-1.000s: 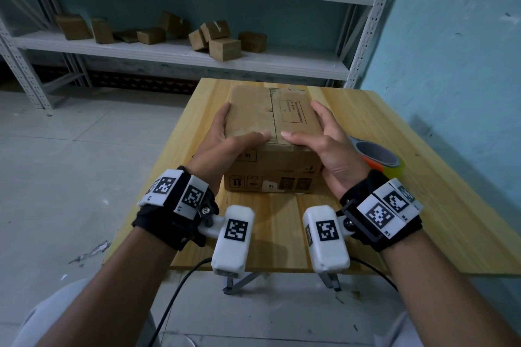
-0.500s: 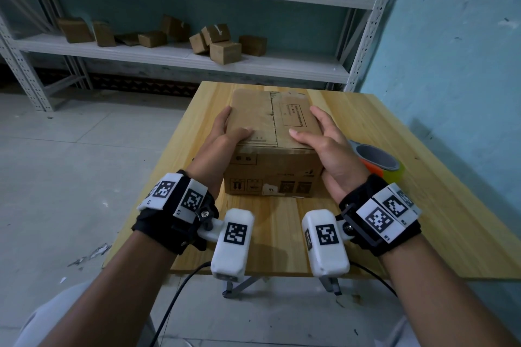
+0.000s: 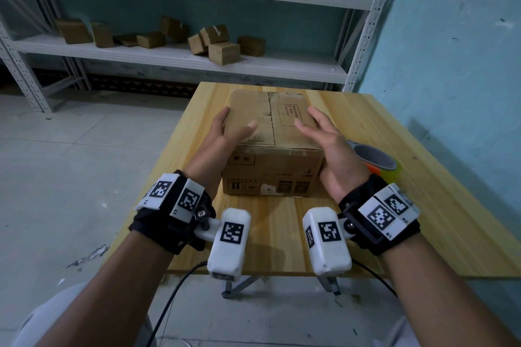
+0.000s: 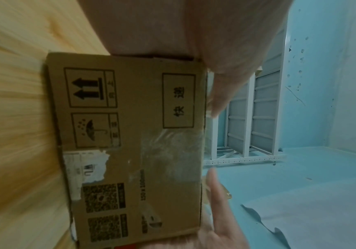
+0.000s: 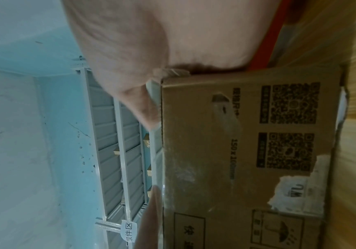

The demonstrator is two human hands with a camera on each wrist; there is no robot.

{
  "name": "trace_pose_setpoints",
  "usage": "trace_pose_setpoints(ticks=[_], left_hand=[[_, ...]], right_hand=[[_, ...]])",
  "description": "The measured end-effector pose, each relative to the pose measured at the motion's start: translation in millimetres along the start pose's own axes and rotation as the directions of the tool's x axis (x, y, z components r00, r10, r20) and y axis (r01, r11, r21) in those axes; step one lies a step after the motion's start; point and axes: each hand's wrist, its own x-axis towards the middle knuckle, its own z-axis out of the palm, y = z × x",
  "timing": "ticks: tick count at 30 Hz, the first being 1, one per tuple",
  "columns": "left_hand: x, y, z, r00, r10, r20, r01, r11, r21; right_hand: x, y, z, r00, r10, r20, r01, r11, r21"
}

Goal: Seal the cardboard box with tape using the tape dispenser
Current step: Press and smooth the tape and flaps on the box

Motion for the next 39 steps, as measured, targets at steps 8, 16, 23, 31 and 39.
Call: trace_pose_setpoints(ticks=[8, 16, 23, 31, 39], left_hand=[[-1, 0, 0, 1.0, -0.002, -0.004, 0.002, 0.999, 0.045], [0, 1, 0, 1.0, -0.001, -0.014, 0.0, 0.999, -0.044], [2, 2, -5, 1.0, 0.006, 0.015, -0.004, 0.99, -0.143], [-4, 11, -28, 0.989, 0.101, -0.106, -0.096, 0.994, 0.053], [-7, 12, -36, 0.984, 0.116, -0.137, -0.117, 0.993, 0.005]], right_hand=[[0, 0, 1, 1.0, 0.007, 0.006, -0.007, 1.0, -0.014], [1, -1, -2, 1.0, 0.006, -0.007, -0.005, 0.998, 0.067], [-1, -4, -4, 1.0, 0.005, -0.001, -0.005, 0.99, 0.139], [-8, -14, -21, 0.99, -0.078, -0.12, 0.076, 0.997, -0.022], [-18, -12, -21, 0.978, -0.077, -0.194, 0.068, 0.996, -0.056]])
